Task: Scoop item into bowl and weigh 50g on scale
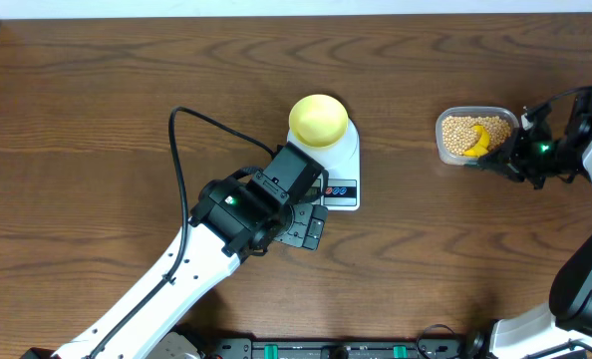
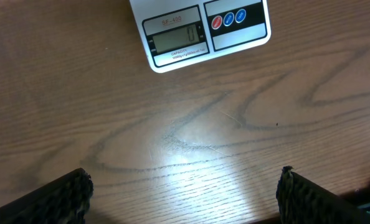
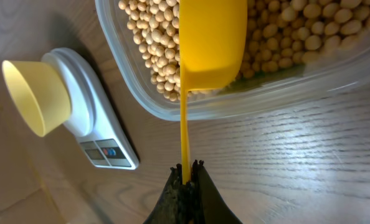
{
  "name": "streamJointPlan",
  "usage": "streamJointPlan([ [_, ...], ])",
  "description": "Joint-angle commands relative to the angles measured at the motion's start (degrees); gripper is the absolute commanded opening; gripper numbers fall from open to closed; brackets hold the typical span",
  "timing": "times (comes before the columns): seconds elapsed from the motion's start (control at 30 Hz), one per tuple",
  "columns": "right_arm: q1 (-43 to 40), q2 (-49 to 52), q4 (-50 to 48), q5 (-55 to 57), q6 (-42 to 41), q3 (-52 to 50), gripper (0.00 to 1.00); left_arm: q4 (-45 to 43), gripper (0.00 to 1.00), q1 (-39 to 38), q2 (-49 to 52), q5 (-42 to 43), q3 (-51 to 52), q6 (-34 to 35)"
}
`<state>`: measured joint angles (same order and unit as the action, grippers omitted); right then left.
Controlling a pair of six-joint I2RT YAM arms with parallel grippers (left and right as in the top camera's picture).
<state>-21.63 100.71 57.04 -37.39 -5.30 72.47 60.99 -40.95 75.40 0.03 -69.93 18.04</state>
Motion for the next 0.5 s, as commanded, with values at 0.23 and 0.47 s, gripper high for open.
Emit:
streamJointPlan([
  [0.23,-1.2,0.3,-3.9,-9.8,1.7,-3.4,0.01,0.0,0.97,0.2,0.3,-0.7,-0.7,-0.1],
  [0.47,-1.2,0.3,-4.1,-11.9,1.8,-3.4,0.01,0.0,0.97,0.2,0.3,-0.7,-0.7,-0.2],
])
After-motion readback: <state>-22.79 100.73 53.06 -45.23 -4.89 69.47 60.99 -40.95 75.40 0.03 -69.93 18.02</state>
